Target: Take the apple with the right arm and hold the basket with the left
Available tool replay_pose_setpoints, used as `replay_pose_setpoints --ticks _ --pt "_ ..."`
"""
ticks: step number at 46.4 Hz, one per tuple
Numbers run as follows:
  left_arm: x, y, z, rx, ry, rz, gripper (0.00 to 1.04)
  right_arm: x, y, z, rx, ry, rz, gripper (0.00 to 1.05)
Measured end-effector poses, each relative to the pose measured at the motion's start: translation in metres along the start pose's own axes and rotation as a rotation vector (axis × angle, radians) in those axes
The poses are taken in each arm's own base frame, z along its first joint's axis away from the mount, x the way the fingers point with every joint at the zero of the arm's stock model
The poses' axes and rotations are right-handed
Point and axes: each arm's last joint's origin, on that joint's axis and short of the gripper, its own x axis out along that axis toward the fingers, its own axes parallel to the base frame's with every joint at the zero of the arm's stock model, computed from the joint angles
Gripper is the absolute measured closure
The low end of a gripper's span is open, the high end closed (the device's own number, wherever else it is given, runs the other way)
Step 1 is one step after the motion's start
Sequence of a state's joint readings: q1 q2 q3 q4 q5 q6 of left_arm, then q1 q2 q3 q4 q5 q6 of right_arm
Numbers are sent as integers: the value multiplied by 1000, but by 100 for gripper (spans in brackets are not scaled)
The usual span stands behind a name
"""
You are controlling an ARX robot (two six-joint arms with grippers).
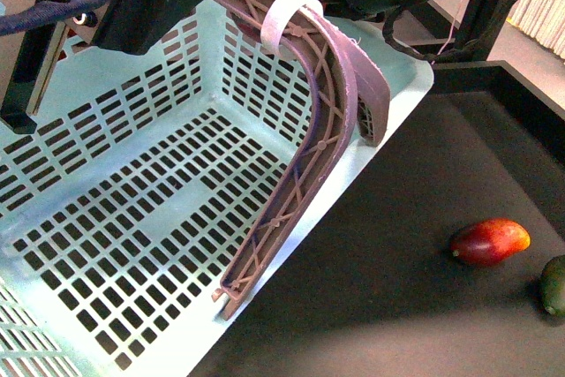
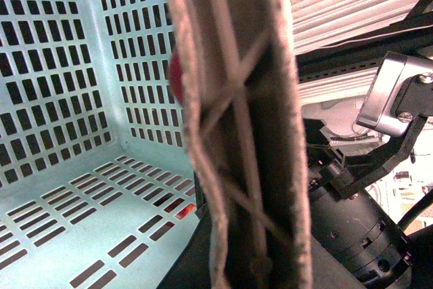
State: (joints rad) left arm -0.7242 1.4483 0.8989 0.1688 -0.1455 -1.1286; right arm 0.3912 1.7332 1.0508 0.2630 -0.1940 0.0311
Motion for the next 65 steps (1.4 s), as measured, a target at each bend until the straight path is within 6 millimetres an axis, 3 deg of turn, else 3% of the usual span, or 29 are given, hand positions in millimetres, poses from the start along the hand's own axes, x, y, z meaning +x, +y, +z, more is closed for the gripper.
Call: replay_pose_setpoints --ticks 16,22,29,43,51,65 --pt "1 1 -1 0 -1 7 98 -8 -6 5 -10 -66 -80 9" --pt "1 1 -1 -1 22 -2 98 -40 -32 20 11 -208 -297 9" --pt "1 1 -1 1 18 0 98 -76 -62 16 76 -283 -503 9" --pt "2 2 -2 0 18 2 98 -75 -59 14 75 -278 -484 9" --pt "2 2 -2 -1 21 1 98 -92 -59 -7 34 -429 -555 32" --pt "1 0 -4 6 28 -4 98 -138 -51 -63 18 -428 -563 81"
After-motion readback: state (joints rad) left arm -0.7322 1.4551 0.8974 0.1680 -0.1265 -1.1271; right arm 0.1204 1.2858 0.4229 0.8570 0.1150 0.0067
